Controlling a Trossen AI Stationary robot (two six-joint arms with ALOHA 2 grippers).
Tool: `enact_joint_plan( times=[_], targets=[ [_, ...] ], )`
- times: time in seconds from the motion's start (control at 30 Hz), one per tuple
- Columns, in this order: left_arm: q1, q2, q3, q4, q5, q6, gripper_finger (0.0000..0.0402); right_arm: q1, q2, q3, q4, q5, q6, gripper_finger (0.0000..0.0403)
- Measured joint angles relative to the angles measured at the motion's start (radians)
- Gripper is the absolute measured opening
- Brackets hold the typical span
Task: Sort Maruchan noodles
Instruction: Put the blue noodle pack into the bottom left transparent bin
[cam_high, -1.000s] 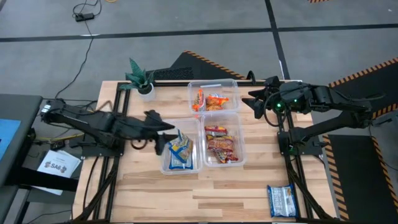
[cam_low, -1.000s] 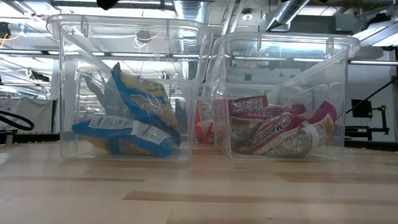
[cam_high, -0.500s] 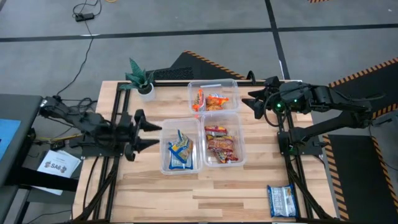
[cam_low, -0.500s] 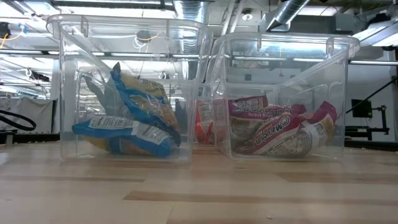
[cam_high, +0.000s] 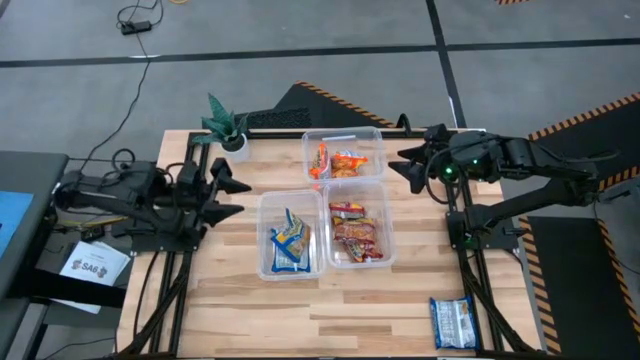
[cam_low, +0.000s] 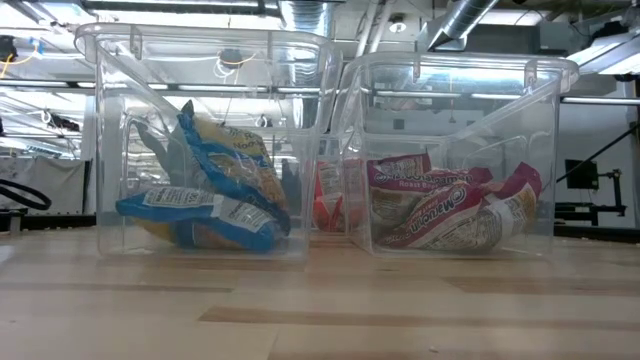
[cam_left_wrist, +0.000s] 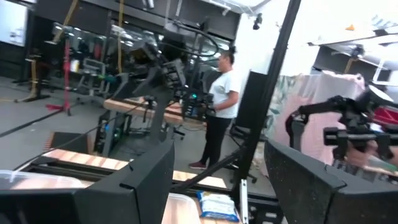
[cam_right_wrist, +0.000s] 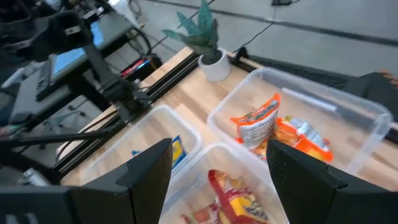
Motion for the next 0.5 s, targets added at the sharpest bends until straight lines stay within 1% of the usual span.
enact_joint_plan(
  times=[0.1, 0.2, 0.5],
  targets=[
    [0.035, -0.001, 0.0, 0.005, 0.061, 0.0, 0.0235, 0.0, -0.003, 0.0, 0.001, -0.041, 0.0, 0.0282],
    [0.055, -0.001, 0.0, 0.006, 0.094, 0.003, 0.0235, 0.001, -0.002, 0.0, 0.0, -0.08, 0.0, 0.0282],
    [0.089, -0.001, 0.0, 0.0, 0.087, 0.01, 0.0235, 0.001, -0.002, 0.0, 0.0, -0.191, -0.001, 0.0282]
  ],
)
